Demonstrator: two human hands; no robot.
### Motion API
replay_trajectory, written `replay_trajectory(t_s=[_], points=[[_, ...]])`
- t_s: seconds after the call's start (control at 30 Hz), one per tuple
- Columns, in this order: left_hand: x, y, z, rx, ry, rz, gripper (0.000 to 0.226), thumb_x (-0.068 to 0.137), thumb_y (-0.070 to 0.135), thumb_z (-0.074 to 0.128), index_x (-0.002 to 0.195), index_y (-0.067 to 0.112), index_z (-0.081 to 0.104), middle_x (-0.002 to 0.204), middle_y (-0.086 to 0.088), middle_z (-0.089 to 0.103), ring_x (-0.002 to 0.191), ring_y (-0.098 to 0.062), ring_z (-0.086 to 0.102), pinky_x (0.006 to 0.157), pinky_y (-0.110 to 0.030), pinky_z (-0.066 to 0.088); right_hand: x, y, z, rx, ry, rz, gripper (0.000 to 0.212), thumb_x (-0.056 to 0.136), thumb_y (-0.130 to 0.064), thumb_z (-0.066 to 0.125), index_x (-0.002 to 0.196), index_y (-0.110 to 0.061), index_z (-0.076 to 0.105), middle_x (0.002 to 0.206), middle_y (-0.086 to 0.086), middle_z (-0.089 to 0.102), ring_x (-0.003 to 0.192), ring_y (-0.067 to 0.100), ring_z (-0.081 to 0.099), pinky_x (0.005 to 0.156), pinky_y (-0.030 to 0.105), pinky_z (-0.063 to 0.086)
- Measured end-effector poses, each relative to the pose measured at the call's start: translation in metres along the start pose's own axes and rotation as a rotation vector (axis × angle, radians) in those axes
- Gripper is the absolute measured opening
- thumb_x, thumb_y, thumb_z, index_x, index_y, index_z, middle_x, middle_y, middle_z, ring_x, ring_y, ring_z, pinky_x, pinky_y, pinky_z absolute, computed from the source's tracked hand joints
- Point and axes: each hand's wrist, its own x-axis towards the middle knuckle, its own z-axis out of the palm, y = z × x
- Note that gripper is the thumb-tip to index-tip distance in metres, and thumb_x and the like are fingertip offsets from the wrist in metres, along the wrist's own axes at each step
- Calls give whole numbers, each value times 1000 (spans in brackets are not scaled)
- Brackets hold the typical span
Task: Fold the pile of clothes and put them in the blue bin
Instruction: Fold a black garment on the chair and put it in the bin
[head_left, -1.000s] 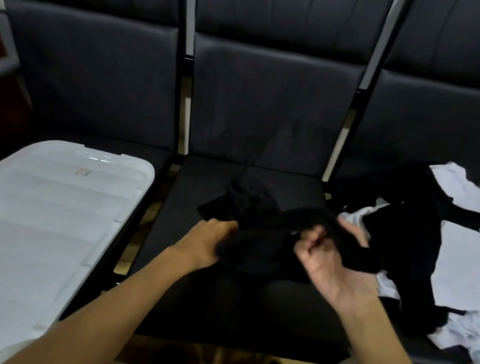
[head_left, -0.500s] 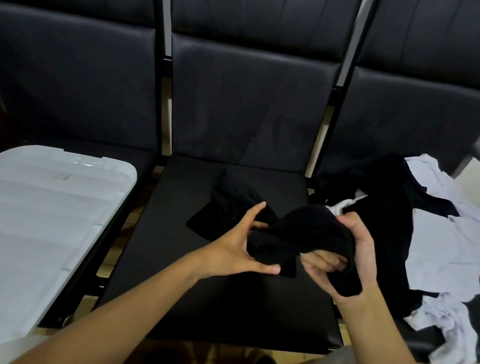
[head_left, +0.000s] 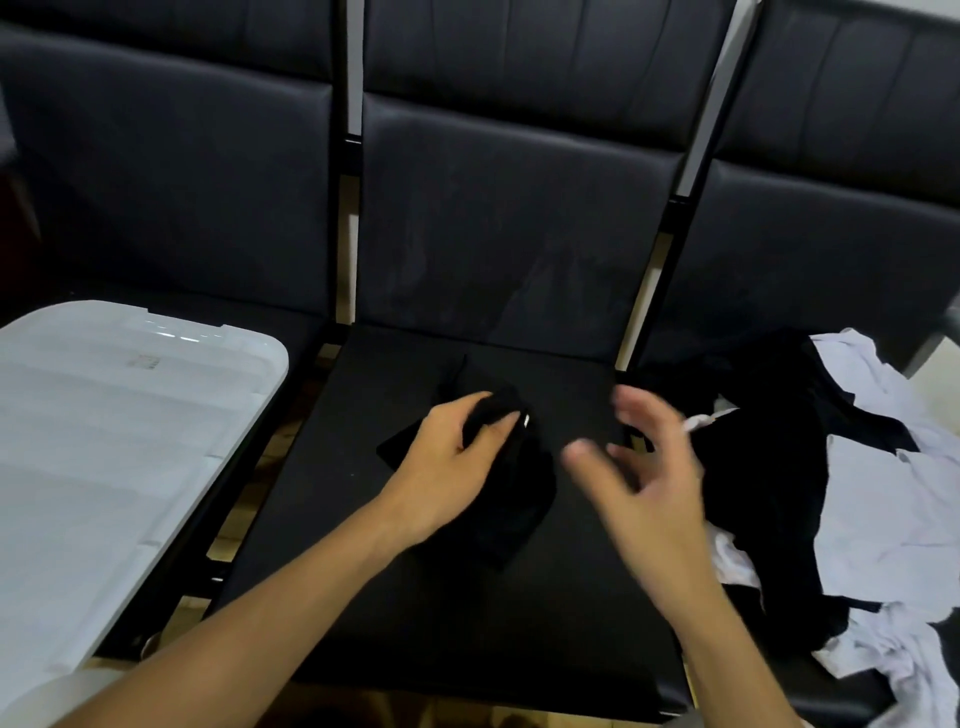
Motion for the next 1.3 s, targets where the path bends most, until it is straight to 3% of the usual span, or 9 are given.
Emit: replay_trajectory(t_s=[0.13,0.23,0.37,0.63,0.73,0.83,0.97,1.13,1.3], points=[[-9,7,2,-36,-291,2,15,98,15,59,104,7,70,94,-7,73,89,-13,69,79,-25,53,-15,-1,21,-2,-469,38,62,80,-13,80,132,-35,55,119,-18,67,112,2,63,92,23,53],[-11,4,2,-13,-393,4,23,90,17,72,111,12,64,100,1,70,96,-10,67,88,-27,53,-6,3,16,-171,-275,14,21,90,-8,68,96,-28,74,83,-8,75,78,7,71,68,23,54],[-21,-36,17,137,-460,-195,57,80,35,80,125,30,45,116,-4,63,108,-17,62,98,-38,52,5,7,9,-53,11,15,43,94,6,51,79,-29,71,65,-4,68,53,6,58,50,17,45],[-5,-48,6,570,-435,-169,26,88,38,70,69,33,53,89,12,53,88,-6,52,76,-21,43,26,8,-39,846,310,297,30,99,-8,50,73,-19,59,64,-5,54,60,8,43,59,21,40],[-5,-33,8,246,-377,-168,20,94,19,62,74,16,61,88,3,63,85,-18,61,80,-39,48,27,7,-46,945,328,368,18,94,-7,49,83,-14,62,75,-2,63,69,9,56,61,19,51],[-5,-16,13,-107,-151,-181,19,94,-4,49,77,3,50,57,-10,57,52,-26,60,62,-39,51,27,20,-50,653,386,392,35,89,8,50,116,-14,57,110,7,62,99,20,64,88,35,56],[1,-7,4,74,-10,60,31,89,-10,54,70,14,47,64,9,51,60,-4,50,58,-19,41,18,27,-40,-201,208,196,55,86,3,60,132,-26,47,132,-1,48,112,11,57,95,36,51],[-5,-3,17,255,-139,300,24,83,1,60,77,21,48,89,13,45,86,-8,50,76,-21,42,-6,15,4,-86,-528,6,49,82,-3,76,123,-27,63,114,-11,69,112,4,63,93,21,49],[-4,-24,7,111,-420,-41,45,85,36,75,119,24,48,116,6,57,110,-10,57,99,-33,49,1,3,10,-34,-244,-4,45,88,11,57,83,-29,75,83,-5,74,80,5,69,72,16,50]])
